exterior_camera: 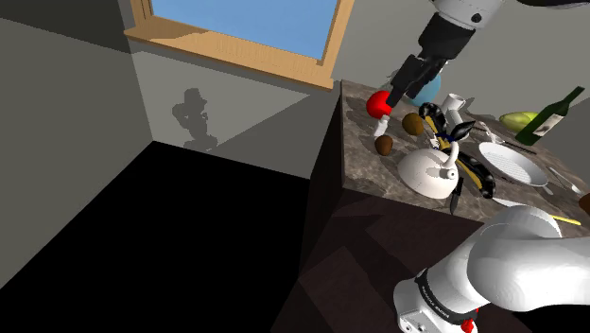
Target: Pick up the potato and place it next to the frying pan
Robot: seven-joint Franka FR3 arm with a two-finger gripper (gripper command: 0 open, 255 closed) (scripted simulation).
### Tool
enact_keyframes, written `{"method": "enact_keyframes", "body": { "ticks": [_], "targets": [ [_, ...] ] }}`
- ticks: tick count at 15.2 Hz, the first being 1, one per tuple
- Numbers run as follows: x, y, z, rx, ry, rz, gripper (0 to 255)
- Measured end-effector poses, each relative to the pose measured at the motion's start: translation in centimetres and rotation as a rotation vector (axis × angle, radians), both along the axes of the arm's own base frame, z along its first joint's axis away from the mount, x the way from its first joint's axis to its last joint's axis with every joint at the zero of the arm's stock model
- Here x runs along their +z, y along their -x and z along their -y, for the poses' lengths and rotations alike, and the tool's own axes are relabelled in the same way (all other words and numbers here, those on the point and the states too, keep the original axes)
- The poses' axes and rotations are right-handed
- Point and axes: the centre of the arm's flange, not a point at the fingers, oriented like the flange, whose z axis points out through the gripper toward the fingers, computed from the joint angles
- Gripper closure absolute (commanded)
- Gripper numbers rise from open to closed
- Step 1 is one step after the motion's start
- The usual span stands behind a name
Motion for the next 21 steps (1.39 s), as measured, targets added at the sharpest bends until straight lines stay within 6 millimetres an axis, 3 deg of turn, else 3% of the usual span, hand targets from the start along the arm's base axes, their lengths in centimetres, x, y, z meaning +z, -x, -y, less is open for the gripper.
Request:
{"method": "enact_keyframes", "body": {
  "ticks": [4, 18, 21],
  "targets": [
    [-2.1, -1.0, 1.0, -0.056, 0.009, 0.006, 0],
    [-14.3, -6.7, 12.1, -0.431, 0.071, 0.053, 0],
    [-17.0, -7.0, 14.4, -0.512, 0.084, 0.064, 0]
  ]
}}
